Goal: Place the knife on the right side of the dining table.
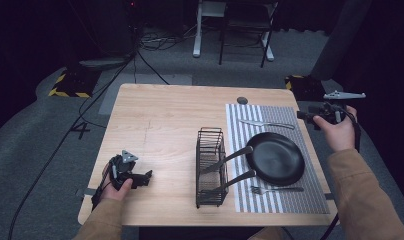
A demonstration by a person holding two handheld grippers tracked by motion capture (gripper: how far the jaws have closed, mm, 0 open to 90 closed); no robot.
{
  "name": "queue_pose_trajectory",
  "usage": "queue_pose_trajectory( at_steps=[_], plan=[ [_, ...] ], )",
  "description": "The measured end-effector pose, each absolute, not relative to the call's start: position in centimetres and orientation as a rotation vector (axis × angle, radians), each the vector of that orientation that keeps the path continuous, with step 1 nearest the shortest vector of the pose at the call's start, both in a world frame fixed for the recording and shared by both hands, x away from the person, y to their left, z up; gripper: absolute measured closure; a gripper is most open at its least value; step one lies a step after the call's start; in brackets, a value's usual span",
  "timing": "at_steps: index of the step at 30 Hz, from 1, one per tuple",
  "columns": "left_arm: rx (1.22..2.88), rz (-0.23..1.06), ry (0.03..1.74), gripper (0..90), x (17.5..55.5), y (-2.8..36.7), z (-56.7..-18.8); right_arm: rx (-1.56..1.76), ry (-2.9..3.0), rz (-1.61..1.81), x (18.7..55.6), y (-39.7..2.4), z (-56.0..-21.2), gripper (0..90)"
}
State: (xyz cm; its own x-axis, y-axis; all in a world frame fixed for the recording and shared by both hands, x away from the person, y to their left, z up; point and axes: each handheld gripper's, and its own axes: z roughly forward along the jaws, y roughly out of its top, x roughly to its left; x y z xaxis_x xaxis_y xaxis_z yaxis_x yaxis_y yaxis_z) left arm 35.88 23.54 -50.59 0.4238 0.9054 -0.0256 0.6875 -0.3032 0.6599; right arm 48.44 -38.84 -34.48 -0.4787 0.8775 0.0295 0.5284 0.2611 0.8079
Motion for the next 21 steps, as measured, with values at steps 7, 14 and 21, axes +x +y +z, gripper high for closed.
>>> queue_pose_trajectory(
  at_steps=[7,14,21],
  plan=[
    [2.083,0.475,1.341,0.2,35.9,23.5,-50.6,1.243,2.085,1.131,45.0,-40.2,-33.3,32.6],
    [2.084,0.474,1.345,0.1,35.9,23.5,-50.6,1.214,2.131,1.136,41.8,-42.0,-33.3,21.3],
    [2.084,0.475,1.344,0.1,35.9,23.5,-50.6,1.215,2.123,1.143,39.5,-43.3,-33.9,17.9]
  ],
)
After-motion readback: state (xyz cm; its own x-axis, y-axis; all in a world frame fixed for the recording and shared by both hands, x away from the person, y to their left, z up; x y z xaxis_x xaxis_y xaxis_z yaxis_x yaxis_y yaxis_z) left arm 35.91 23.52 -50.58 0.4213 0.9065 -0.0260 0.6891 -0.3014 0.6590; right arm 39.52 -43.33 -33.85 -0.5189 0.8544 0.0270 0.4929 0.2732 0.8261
